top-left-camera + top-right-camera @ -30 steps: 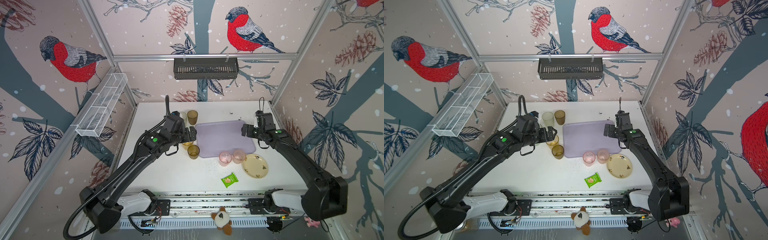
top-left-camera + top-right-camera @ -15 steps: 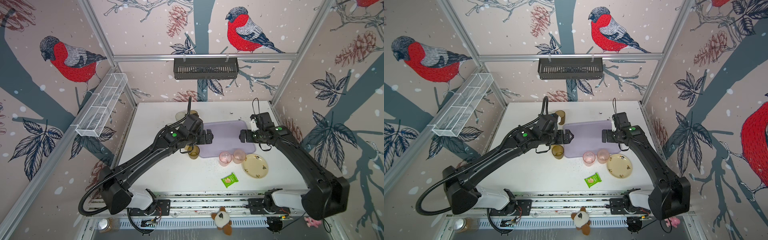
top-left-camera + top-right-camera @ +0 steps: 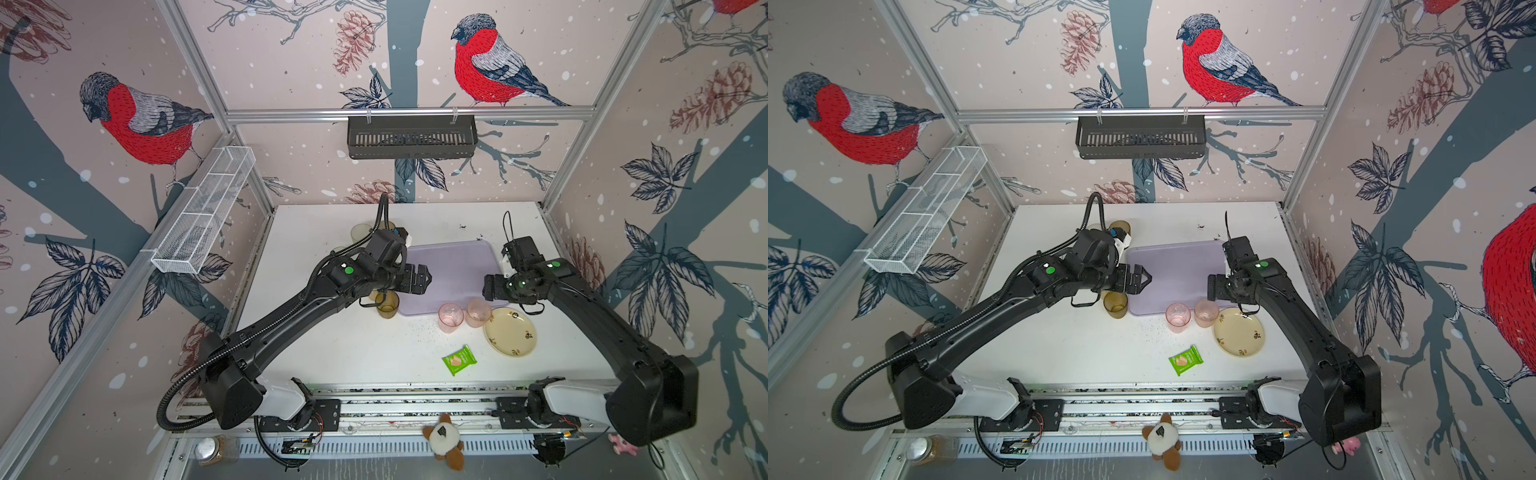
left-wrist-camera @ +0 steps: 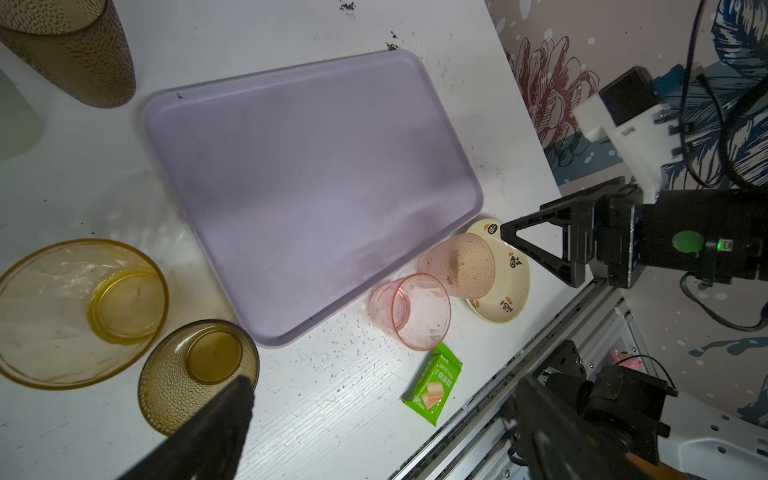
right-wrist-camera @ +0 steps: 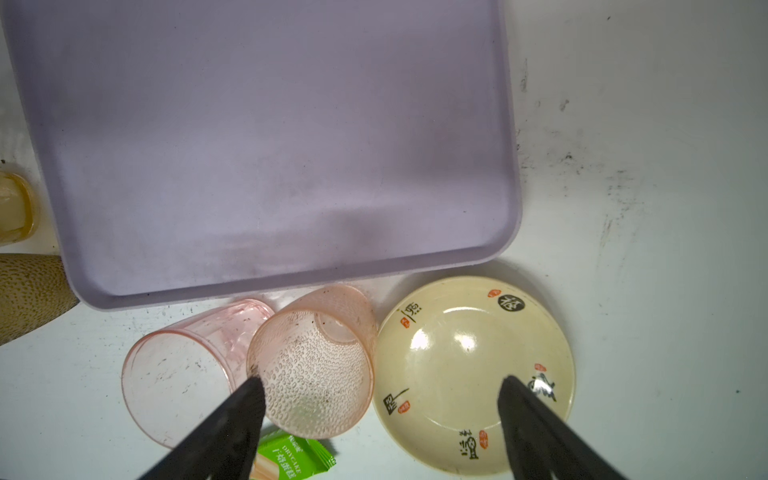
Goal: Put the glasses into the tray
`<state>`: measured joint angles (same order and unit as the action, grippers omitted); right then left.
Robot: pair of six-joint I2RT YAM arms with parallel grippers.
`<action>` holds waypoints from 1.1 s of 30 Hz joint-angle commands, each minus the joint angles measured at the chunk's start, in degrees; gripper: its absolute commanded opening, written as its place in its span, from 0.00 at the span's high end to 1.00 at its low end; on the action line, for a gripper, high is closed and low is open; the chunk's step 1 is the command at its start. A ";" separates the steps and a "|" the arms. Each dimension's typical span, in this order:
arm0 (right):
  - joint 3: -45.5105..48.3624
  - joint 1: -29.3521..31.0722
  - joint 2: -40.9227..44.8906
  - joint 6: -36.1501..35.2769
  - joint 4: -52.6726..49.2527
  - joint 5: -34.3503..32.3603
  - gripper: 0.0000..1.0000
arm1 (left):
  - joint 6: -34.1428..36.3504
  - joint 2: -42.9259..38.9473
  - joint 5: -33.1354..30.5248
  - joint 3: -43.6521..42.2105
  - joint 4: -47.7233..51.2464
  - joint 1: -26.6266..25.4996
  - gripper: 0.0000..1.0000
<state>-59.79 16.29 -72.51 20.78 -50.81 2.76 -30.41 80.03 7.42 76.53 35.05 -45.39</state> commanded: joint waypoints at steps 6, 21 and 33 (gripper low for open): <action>1.25 0.13 -1.95 -0.63 1.10 1.37 0.15 | 4.82 1.93 2.91 1.94 -0.99 -0.13 0.02; 2.05 3.00 -8.16 0.04 2.19 0.69 0.34 | 4.41 0.83 3.32 -0.74 -4.46 -0.14 0.02; 4.21 4.35 -8.55 2.52 3.26 -0.67 0.49 | 4.69 1.27 4.04 -0.86 -5.50 -0.14 0.02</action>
<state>-56.16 20.56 -81.38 21.82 -47.99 2.90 -26.52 81.17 10.76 75.72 31.88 -45.39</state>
